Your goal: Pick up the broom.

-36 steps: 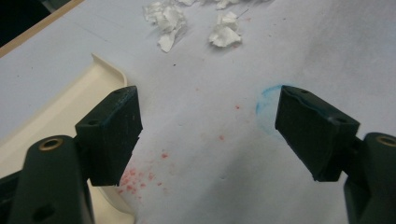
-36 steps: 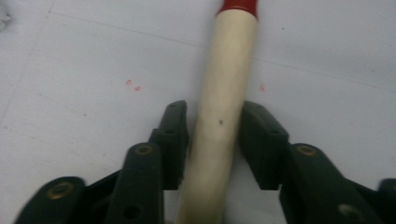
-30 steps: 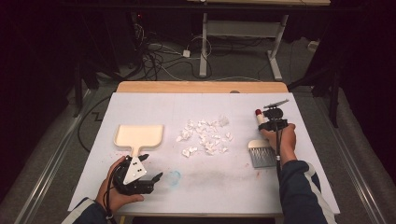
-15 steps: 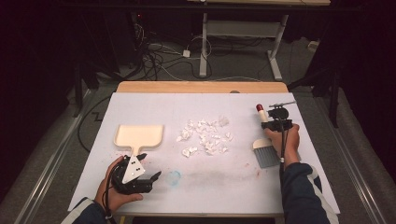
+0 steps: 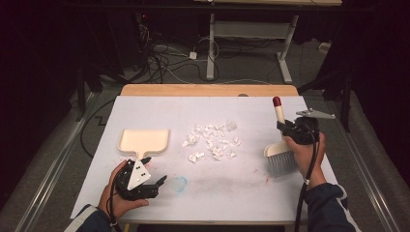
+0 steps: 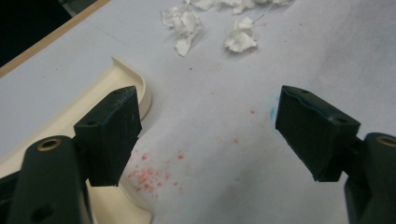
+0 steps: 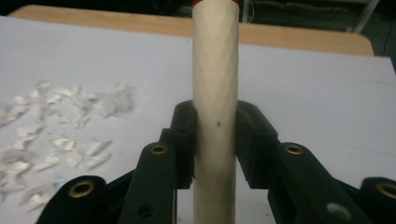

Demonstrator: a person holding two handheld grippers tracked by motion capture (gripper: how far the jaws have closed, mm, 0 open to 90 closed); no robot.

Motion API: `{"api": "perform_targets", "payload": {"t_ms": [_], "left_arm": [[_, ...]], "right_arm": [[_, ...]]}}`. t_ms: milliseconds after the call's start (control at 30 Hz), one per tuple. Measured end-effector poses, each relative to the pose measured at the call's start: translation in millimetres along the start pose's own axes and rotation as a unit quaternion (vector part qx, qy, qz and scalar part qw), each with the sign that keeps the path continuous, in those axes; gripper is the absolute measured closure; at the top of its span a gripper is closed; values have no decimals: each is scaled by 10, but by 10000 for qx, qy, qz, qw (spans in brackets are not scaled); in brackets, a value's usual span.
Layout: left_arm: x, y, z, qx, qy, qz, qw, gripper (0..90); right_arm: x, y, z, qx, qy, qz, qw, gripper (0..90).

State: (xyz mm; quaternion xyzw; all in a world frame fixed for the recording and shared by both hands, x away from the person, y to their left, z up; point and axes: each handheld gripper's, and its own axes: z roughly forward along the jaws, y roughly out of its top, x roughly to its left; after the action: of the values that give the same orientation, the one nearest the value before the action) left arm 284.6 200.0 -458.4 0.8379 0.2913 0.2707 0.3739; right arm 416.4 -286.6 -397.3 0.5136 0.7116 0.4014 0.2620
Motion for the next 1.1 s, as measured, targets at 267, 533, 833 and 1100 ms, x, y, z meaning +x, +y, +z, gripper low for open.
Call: {"api": "perform_targets", "payload": {"t_ms": [267,533,833,1100], "left_arm": [[-147,513,223,-423,-342,-71,9985,227],[-630,1209,473,-1080,-1625,58,9808,270],[-872,1582,733,-1334,-2282,-404,9636,288],[-941,1592,850,-1192,-2304,-411,9649,384]], "right_arm": [[249,93,-322,-594,162,-203,9979,708],[649,139,-547,-1107,387,-508,9918,707],[1117,84,-702,-1411,490,-864,9850,706],[1404,39,-823,-1651,757,-1079,9774,706]]}}
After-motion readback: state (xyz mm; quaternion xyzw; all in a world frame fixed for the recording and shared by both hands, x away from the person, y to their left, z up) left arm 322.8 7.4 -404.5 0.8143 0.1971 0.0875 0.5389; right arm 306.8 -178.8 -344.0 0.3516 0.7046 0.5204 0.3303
